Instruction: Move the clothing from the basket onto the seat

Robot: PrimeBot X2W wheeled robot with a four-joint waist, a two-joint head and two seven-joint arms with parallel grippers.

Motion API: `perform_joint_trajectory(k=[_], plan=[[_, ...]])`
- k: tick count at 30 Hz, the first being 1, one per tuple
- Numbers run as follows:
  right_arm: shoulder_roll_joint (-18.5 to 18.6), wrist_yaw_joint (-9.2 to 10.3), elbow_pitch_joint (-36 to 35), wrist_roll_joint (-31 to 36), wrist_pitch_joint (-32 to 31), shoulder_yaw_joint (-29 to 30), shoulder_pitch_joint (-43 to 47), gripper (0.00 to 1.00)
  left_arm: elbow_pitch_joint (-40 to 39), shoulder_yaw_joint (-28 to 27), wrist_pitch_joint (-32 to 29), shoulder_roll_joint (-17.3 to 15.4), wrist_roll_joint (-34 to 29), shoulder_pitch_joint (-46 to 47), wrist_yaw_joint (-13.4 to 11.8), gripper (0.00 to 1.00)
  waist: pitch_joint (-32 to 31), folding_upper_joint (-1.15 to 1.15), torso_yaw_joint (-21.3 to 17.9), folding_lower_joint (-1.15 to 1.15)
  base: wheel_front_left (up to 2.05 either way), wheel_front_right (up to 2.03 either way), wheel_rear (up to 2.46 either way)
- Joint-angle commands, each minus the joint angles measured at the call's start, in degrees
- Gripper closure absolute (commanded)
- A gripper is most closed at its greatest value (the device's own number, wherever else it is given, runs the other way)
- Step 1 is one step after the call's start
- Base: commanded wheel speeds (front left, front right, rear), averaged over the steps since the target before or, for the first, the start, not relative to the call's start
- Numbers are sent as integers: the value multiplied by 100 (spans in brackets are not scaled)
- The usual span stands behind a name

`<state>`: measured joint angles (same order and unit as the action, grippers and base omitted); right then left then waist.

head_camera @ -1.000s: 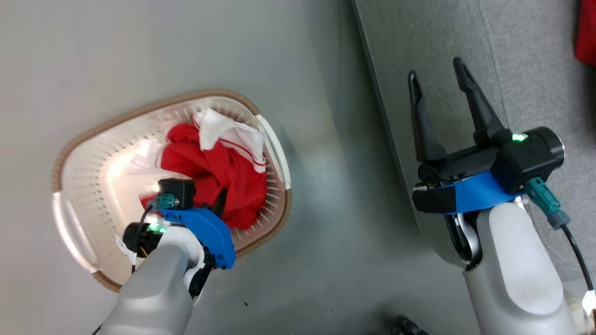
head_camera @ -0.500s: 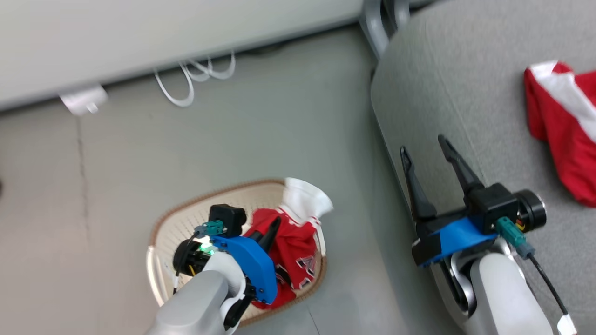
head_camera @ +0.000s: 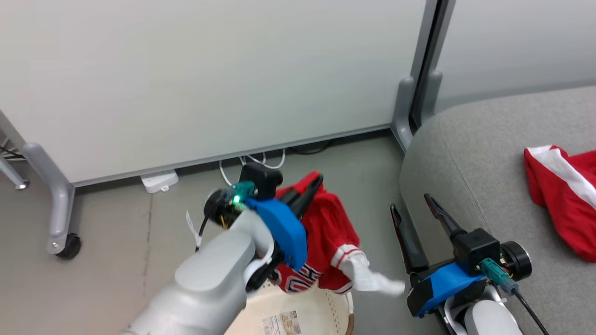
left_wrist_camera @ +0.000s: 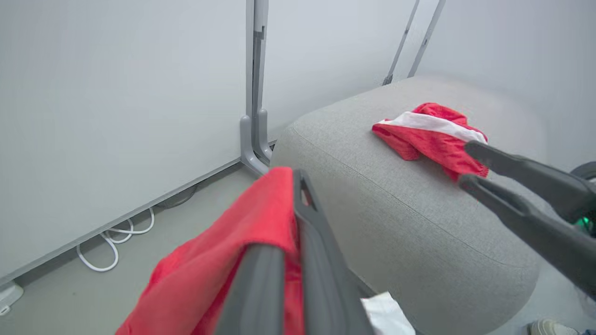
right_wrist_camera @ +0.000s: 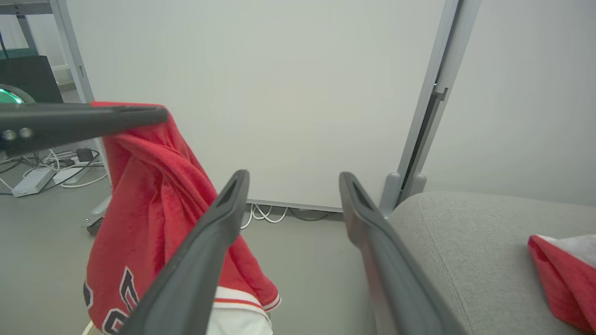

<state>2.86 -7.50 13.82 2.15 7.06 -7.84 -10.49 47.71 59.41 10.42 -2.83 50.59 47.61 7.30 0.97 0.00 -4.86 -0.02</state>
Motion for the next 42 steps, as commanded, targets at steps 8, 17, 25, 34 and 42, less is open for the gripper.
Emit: perform_joint_trajectory(k=[8, 17, 25, 34, 42], plan=[[4, 2, -129, -81, -85, -45, 154, 0, -251, 346, -86, -14, 172, 732, 23, 100, -181, 0, 211, 2, 0, 0, 0], [4, 2, -208, -129, -139, -73, 227, 0, -189, 562, -14, -13, 416, 1039, 22, 100, -250, 0, 282, 2, 0, 0, 0], [4, 2, -138, -172, -258, -275, 131, 0, -250, 793, 61, -13, 654, 1074, 22, 100, -243, 0, 313, 2, 0, 0, 0], [4, 2, 647, -332, -488, -870, -732, 0, -355, 1039, 104, -12, 878, 1131, 22, 100, -206, 0, 349, 2, 0, 0, 0], [5, 3, 1939, -870, -520, -1510, -1671, 0, -474, 1211, 78, -12, 995, 1174, 22, 100, -208, 0, 420, 2, 0, 0, 0]])
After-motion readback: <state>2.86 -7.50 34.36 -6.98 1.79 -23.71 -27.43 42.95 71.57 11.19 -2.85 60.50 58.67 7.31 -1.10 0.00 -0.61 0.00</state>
